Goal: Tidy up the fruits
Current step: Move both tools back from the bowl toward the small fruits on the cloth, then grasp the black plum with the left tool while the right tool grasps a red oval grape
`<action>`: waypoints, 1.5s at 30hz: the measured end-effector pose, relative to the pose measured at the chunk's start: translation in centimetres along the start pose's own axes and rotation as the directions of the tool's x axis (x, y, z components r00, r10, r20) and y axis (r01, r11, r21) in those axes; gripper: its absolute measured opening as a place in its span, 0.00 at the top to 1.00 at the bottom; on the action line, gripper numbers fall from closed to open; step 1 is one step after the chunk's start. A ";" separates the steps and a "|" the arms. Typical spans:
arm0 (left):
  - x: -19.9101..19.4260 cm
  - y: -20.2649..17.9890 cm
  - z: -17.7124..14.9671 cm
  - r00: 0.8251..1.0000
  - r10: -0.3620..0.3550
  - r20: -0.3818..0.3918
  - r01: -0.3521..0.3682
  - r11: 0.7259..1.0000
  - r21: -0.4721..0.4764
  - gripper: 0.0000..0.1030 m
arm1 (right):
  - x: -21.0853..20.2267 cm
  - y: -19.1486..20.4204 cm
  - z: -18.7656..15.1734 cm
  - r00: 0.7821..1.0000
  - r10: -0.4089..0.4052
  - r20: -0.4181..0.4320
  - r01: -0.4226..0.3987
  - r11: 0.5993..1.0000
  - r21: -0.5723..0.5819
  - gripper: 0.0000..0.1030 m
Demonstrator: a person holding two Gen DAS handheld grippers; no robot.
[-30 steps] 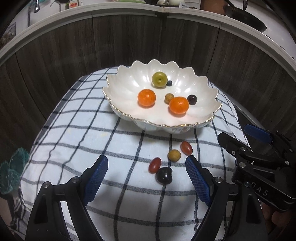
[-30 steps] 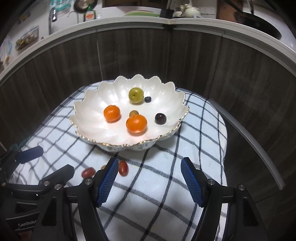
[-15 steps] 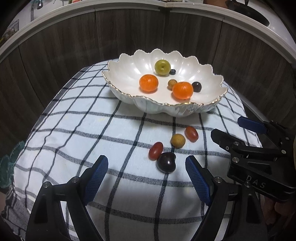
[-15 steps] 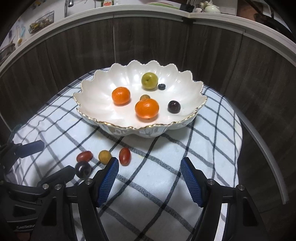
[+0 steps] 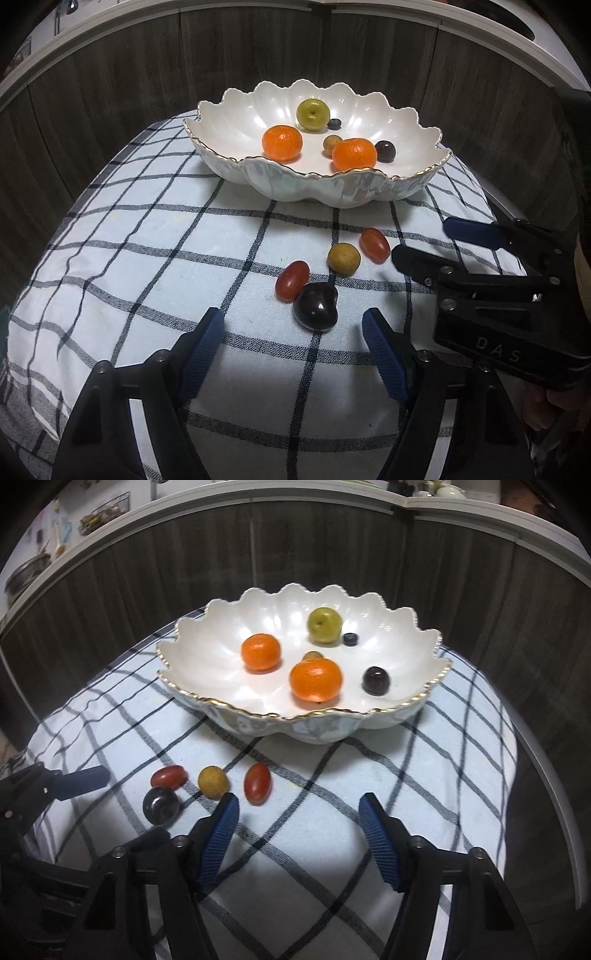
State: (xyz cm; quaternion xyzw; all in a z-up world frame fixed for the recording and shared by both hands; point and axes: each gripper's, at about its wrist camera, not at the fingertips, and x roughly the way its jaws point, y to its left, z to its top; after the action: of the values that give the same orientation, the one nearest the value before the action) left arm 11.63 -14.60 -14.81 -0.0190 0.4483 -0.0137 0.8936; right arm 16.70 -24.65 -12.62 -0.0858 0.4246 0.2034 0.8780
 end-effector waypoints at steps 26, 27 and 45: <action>1.6 -0.6 0.4 1.000 -0.016 -0.005 0.016 1.000 0.022 0.68 | 3.4 1.7 1.3 0.995 0.077 -0.068 -0.081 0.995 -0.062 0.67; 1.5 -0.6 0.4 1.000 -0.017 -0.003 0.017 1.000 0.022 0.68 | 3.4 1.8 1.3 0.995 0.077 -0.067 -0.082 0.994 -0.066 0.70; 1.2 -0.3 0.5 1.000 -0.020 -0.018 0.020 1.000 0.023 0.76 | 2.7 2.1 1.0 0.996 0.067 -0.058 -0.069 0.997 -0.043 0.80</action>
State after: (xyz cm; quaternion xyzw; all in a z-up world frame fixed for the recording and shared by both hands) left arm 12.77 -14.98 -15.44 -0.0128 0.4559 -0.0281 0.8895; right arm 17.97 -21.67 -14.07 -0.0966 0.4474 0.2400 0.8561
